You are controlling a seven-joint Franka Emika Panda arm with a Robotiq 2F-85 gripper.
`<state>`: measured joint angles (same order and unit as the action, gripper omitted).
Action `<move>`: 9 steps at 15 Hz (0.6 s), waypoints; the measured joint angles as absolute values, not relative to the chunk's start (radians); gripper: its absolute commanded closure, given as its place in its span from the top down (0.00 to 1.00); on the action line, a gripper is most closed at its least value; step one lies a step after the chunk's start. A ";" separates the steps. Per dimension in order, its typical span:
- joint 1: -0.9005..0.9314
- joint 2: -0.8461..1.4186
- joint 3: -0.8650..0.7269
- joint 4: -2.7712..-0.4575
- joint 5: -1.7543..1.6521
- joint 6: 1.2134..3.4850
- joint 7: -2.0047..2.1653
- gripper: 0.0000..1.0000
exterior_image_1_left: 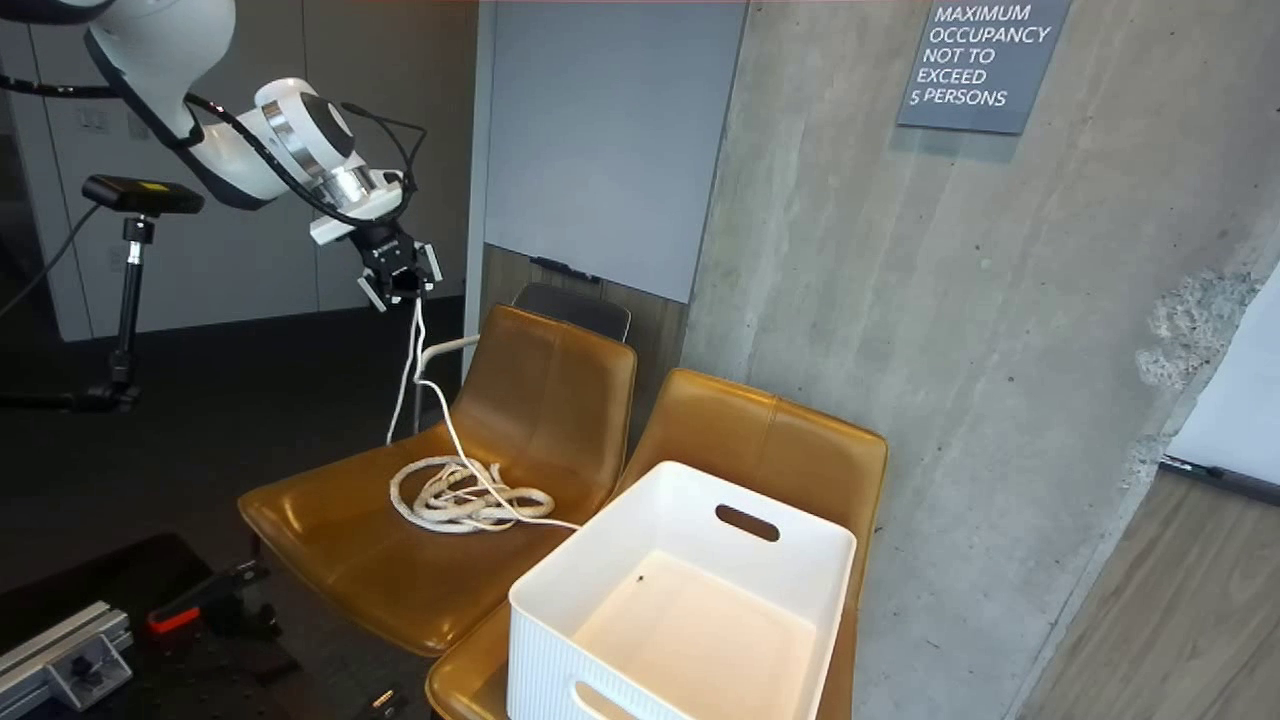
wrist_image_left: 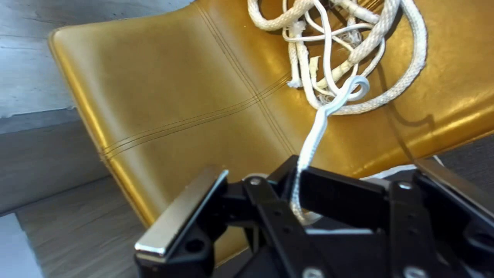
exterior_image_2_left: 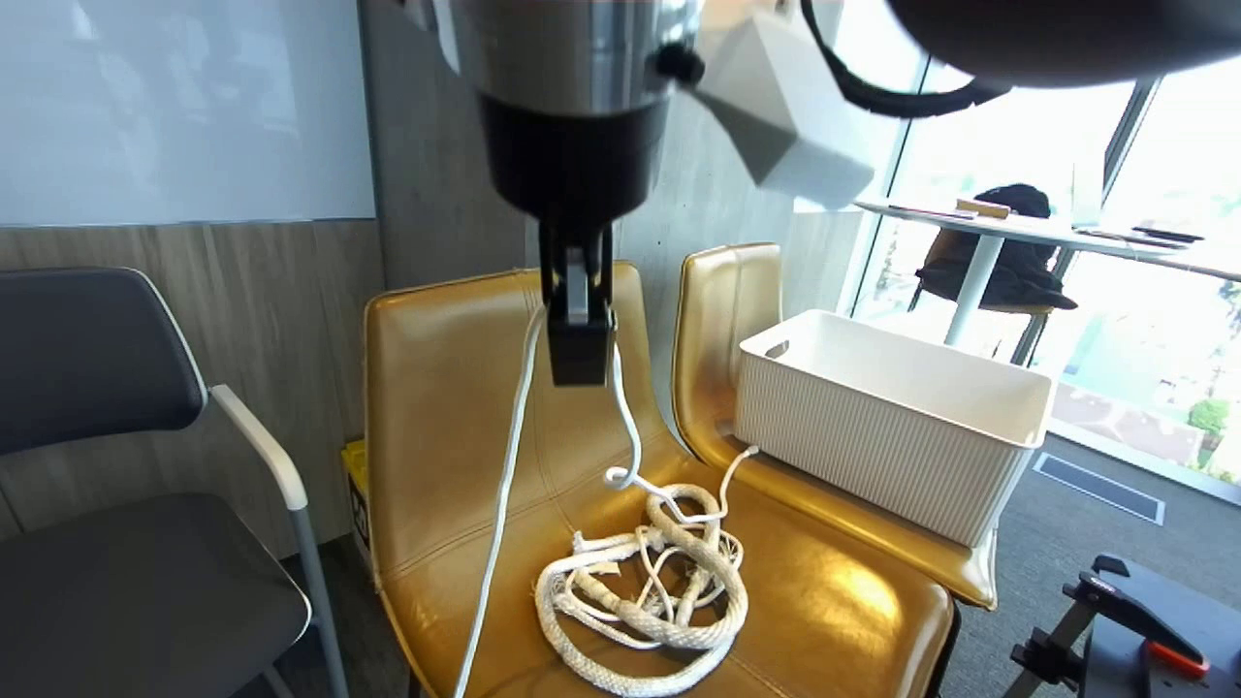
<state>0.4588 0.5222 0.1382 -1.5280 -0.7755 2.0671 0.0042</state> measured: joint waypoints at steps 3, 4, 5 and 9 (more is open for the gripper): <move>0.429 0.436 0.136 -1.480 -0.776 2.007 -0.027 0.00; 0.413 0.409 0.135 -1.464 -0.776 1.989 -0.040 0.00; 0.397 0.386 0.134 -1.449 -0.776 1.976 -0.052 0.00; 0.324 0.313 0.126 -1.375 -0.776 1.936 -0.110 0.00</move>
